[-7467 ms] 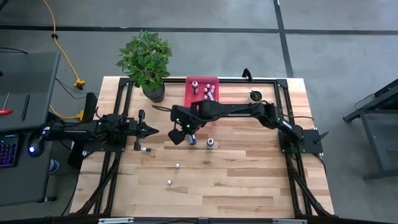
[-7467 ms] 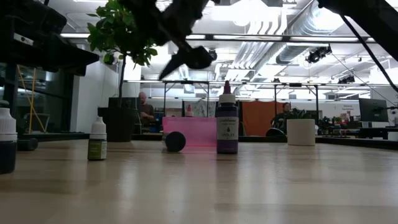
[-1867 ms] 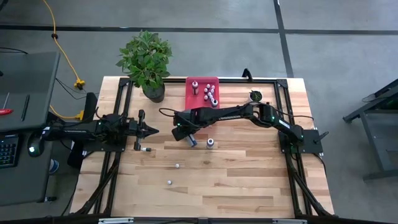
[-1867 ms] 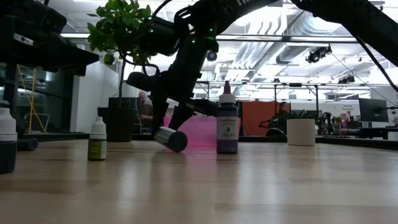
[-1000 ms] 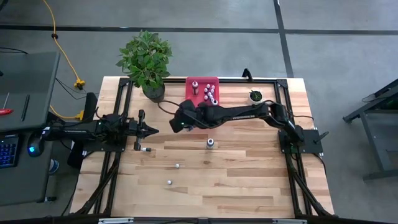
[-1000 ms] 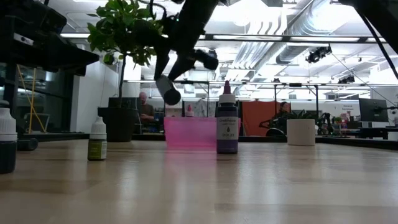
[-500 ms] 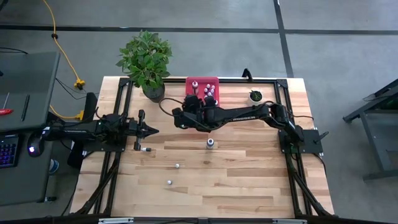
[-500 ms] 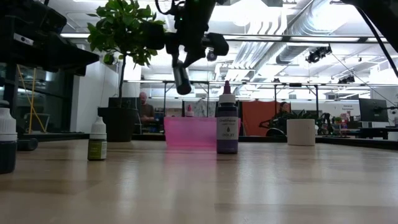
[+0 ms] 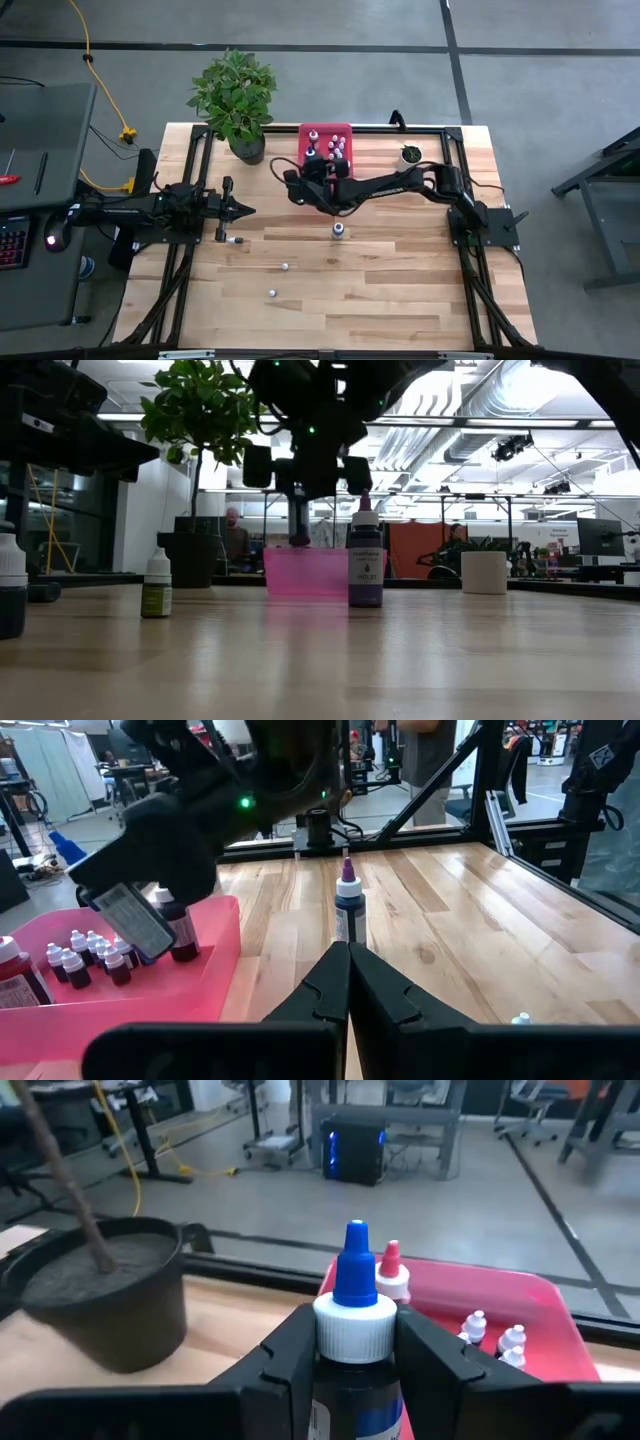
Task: Pick & Place food coloring
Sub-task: Put the blue food coloring bottle into the pink bin
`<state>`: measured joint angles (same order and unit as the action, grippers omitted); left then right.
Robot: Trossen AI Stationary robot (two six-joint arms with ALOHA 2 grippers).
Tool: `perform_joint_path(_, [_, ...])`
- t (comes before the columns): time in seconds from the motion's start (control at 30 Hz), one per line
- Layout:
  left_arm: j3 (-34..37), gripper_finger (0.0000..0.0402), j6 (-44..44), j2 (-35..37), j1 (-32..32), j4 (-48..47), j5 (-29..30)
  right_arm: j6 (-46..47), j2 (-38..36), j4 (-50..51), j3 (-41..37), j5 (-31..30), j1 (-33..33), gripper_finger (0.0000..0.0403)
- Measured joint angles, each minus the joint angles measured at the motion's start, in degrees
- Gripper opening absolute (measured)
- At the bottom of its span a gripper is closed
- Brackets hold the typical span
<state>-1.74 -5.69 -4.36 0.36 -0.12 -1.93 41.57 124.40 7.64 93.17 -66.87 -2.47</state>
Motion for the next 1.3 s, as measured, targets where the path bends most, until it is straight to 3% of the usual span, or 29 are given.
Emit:
perform_joint_path(0.23, [0.0,0.0,0.02,0.0,-0.02,0.0,0.0,-0.6,0.0,-3.72,-2.5,-2.34,-2.63,0.0106])
perform_joint_path(0.73, [0.0,0.0,0.0,-0.02,-0.02,0.0,-0.01,-1.22,3.51,-9.3,-2.36,0.57,-7.33,0.0109])
perform_joint_path(1.3, [0.0,0.0,0.02,-0.02,0.0,0.0,-0.02,-7.41,9.25,-9.36,5.28,3.73,-8.86,0.011])
